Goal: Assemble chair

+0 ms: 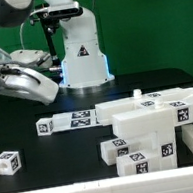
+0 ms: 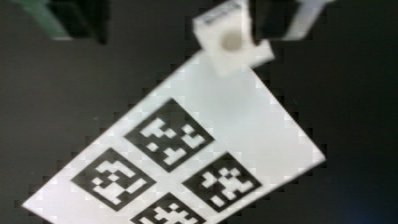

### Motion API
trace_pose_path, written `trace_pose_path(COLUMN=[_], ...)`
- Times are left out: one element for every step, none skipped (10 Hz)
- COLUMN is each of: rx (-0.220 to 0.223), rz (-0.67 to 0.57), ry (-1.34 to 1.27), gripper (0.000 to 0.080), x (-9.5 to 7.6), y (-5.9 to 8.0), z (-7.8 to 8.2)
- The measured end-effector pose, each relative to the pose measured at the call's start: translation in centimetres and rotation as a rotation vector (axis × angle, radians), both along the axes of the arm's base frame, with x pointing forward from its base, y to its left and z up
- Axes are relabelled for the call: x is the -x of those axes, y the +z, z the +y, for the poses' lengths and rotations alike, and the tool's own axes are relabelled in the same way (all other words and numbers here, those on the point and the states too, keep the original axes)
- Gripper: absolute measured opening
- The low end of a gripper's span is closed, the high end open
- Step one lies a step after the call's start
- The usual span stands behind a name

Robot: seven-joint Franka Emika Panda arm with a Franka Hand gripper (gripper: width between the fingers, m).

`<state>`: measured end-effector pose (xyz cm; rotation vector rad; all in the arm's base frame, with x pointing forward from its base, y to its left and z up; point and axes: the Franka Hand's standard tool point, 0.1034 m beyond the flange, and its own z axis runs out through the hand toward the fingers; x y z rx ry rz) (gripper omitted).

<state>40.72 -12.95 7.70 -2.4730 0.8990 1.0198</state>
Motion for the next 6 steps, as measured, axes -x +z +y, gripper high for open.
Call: trace_pose_path(rx=[-0.055, -0.071, -0.068, -0.068, -0.068, -0.079], rz=[-0.080, -0.110, -0.107, -0.107, -0.106, -0.093], ry=[0.099, 0.133, 0.127, 0.127, 0.127, 0.134], gripper=[0.0558, 0.0558, 0.0630, 0.0630, 0.0646, 0.0648], x=[-1.16, -1.37, -1.33, -1.33, -1.32, -1.08], y=[0.14, -0.04, -0.05, -0.05, -0.07, -0.10], z=[0.26, 0.34, 0.27, 0.26, 0.25, 0.18])
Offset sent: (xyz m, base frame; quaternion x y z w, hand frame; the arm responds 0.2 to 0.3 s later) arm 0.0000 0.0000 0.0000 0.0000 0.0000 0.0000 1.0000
